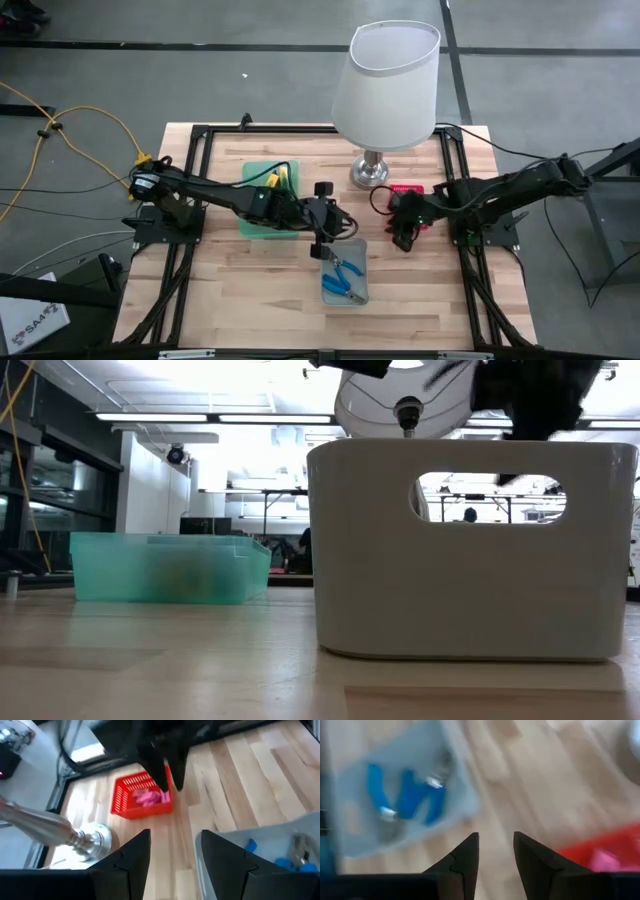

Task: Pick & Place School Supplies
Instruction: Return to Home Position

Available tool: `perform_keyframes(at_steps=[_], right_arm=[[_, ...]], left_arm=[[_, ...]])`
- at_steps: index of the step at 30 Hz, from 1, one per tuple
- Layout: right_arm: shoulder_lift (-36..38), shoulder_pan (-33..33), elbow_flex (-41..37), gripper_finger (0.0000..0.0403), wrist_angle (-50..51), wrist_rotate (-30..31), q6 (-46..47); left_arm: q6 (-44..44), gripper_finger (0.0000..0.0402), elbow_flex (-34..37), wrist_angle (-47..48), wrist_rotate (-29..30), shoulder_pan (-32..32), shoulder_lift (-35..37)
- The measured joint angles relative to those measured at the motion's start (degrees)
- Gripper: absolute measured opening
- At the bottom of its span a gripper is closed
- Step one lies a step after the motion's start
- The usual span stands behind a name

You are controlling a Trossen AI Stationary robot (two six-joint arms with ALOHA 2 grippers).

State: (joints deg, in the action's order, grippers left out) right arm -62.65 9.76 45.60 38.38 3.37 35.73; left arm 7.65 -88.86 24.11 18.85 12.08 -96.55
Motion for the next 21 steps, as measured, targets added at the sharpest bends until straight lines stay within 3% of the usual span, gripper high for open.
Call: perform_keyframes(at_steps=[5,8,13,21], right_arm=[[4.9,0.1,0.1,0.0113,-4.6,-3.4,-1.3],[8.4,0.9,0.0,0.0113,-4.4,-2.3,-2.3],[17.4,4.3,0.2,0.0113,-1.1,5.9,-0.5],[30.1,11.5,-0.8,0.0113,6.6,19.1,2.4]], left_arm=[[-1.8,0.0168,0.0,4.4,0.0,1.3,0.5],[-5.1,0.0168,0.0,8.5,-0.4,1.3,2.2],[-11.0,0.0168,0.7,15.2,-0.5,-1.4,5.6],[-14.8,0.0168,5.8,17.2,-0.9,-6.7,11.0]])
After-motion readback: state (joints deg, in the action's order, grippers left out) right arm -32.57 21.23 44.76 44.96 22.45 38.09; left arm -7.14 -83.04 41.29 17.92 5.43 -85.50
